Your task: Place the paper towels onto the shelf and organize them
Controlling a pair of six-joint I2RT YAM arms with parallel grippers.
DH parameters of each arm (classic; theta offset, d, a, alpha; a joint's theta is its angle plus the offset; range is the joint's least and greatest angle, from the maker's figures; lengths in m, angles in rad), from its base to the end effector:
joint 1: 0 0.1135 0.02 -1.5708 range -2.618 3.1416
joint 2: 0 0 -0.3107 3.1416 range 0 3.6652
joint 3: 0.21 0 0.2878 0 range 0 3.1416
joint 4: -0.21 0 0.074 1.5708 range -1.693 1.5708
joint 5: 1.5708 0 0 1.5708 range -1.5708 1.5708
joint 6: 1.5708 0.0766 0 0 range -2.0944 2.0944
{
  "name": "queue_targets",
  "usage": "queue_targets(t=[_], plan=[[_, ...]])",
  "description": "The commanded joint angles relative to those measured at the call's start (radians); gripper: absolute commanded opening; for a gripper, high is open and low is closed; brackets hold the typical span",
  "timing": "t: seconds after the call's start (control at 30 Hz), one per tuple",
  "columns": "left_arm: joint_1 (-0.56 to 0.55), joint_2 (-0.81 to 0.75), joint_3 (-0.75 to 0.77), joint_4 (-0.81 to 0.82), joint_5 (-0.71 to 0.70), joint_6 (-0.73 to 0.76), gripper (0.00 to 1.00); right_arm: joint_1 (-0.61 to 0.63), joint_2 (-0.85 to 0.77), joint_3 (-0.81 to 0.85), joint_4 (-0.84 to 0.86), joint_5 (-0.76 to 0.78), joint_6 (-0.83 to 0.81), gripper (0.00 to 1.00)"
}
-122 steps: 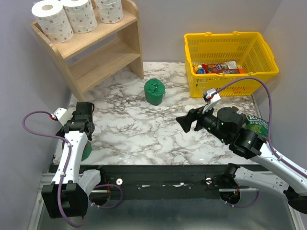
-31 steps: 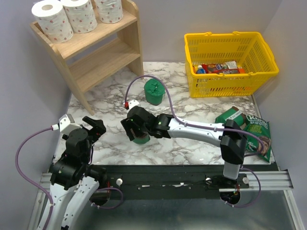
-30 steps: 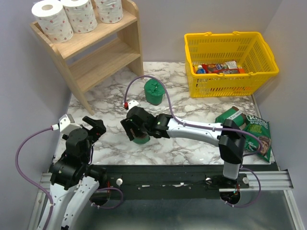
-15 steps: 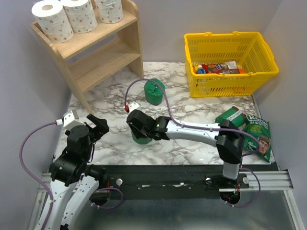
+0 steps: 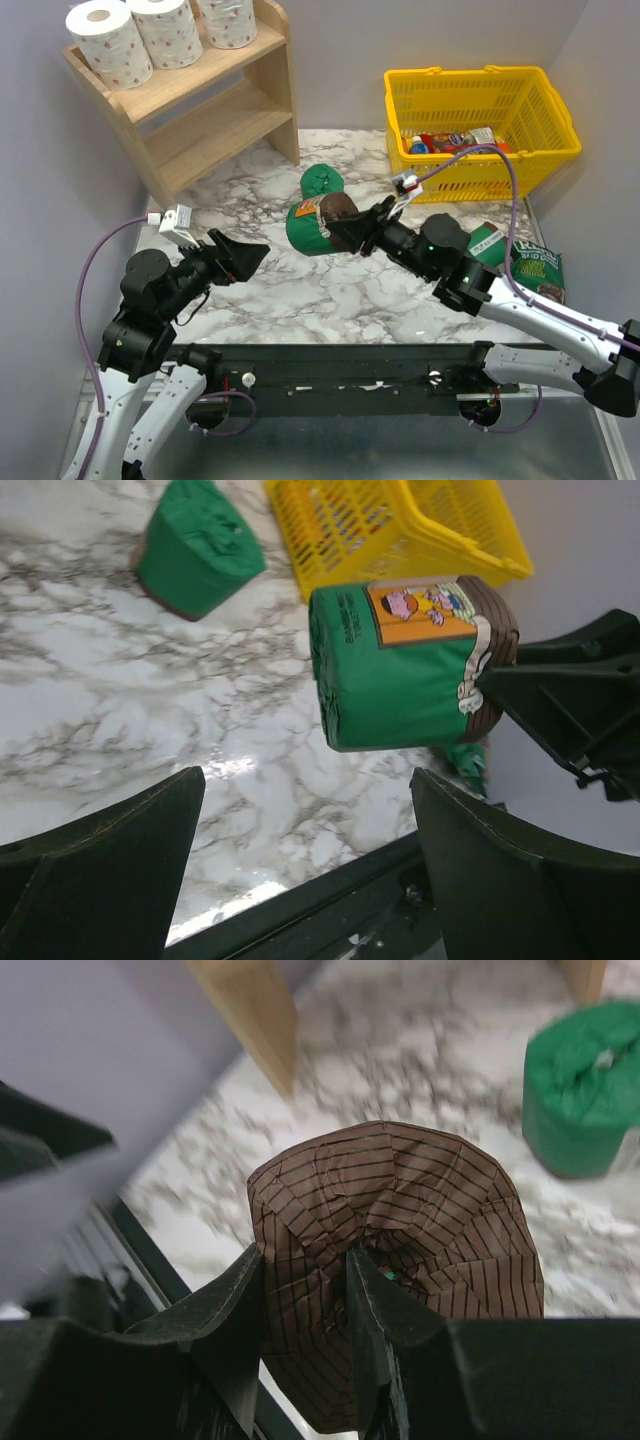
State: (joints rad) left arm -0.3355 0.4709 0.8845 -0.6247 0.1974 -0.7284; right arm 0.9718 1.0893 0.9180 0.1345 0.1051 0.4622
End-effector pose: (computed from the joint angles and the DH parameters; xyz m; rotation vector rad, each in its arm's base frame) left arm 0.1108 -0.0545 0.3913 -0.2183 1.8646 -0.9270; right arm 0.1835 0.2546 0.3945 -0.3459 1.6707 1.0117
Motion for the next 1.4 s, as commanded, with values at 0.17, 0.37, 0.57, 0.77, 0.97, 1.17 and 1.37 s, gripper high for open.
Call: queue_targets(t=[0.17, 0.37, 0.57, 0.77, 0.97, 1.17, 1.37], plan=[[0.004, -0.014, -0.024, 0.448, 0.375, -0.155, 0.96, -0.018, -0.086, -0.099, 0.536, -0.234, 0.291, 0.42], [0.003, -0.018, -0.039, 0.476, 0.406, -0.111, 0.98, -0.016, -0.071, -0.169, 0.758, -0.278, 0.405, 0.42], [0.003, -0.054, -0.097, 0.582, 0.427, -0.16, 0.99, -0.016, -0.058, -0.163, 0.777, -0.307, 0.414, 0.43], [0.004, -0.052, -0.14, 0.658, 0.435, -0.203, 0.93, -0.016, -0.023, -0.149, 0.804, -0.334, 0.447, 0.43], [0.004, -0.049, -0.121, 0.66, 0.432, -0.194, 0.88, -0.018, -0.026, -0.197, 0.838, -0.312, 0.457, 0.43], [0.004, -0.095, -0.062, 0.517, 0.372, -0.141, 0.96, -0.018, -0.051, -0.202, 0.803, -0.297, 0.435, 0.43], [0.004, -0.091, -0.071, 0.575, 0.398, -0.195, 0.93, -0.018, -0.052, -0.197, 0.807, -0.303, 0.437, 0.43]])
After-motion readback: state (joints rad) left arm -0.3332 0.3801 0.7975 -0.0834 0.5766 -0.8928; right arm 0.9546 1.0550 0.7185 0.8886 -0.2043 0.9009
